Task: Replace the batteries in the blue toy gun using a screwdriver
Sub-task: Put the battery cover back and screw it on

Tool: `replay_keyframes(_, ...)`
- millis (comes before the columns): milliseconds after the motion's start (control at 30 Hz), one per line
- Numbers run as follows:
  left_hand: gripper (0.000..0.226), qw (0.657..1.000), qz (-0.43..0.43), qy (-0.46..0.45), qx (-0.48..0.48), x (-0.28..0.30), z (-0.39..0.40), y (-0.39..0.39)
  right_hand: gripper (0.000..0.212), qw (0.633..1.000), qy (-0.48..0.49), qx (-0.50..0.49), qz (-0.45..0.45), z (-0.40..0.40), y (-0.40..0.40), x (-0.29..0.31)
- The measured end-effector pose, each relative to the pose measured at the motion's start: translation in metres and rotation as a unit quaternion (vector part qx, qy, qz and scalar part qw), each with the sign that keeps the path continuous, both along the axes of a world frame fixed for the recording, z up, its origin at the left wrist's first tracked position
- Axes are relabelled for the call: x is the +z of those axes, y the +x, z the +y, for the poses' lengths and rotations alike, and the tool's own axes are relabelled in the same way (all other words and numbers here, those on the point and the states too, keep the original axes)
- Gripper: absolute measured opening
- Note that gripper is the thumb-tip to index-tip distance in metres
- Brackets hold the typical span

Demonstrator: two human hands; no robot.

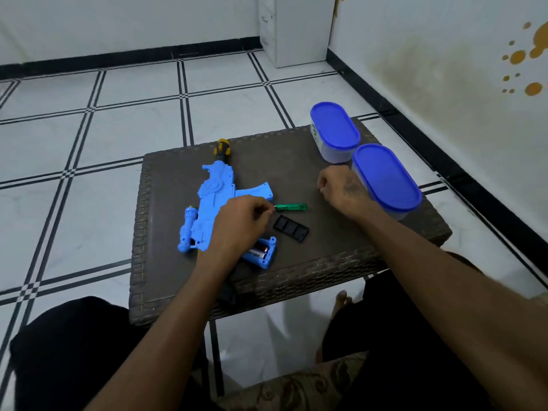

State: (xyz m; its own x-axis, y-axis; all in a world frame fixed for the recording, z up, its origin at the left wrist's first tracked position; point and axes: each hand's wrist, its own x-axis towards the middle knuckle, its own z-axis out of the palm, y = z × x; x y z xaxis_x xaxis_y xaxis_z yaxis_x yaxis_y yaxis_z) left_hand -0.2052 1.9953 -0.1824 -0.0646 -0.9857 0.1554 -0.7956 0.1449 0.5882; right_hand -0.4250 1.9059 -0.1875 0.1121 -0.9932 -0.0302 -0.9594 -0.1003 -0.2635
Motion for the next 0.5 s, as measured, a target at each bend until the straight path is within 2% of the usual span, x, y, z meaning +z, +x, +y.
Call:
replay_keyframes(167,0.013,0.998,0.051,-0.025,0.034,0.006,-0.003,0.003,0.01,0.995,-0.081,0.006,-0.058,0.035,0.01,0.017)
replay_keyframes(233,0.013,0.996,0.067,-0.046,0.048,0.003,-0.002,0.018,0.011,0.995,-0.046,0.061,-0.064,0.06,0.02,0.019)
replay_keyframes(267,0.013,0.995,0.062,-0.056,0.055,0.0,0.0,0.028,0.02,0.994,-0.009,0.086,-0.06,0.071,0.025,0.017)
replay_keyframes(367,0.017,0.995,-0.008,-0.055,0.083,-0.013,0.007,0.051,0.04,0.991,0.07,0.113,-0.03,0.089,0.037,0.008)
replay_keyframes(433,0.019,0.994,-0.047,-0.028,0.097,-0.02,0.016,0.058,0.037,0.992,0.06,0.107,-0.03,0.091,0.041,0.007)
replay_keyframes(500,0.024,0.995,-0.044,-0.004,0.093,-0.024,0.024,0.06,0.03,0.993,0.053,0.106,-0.022,0.092,0.045,0.011)
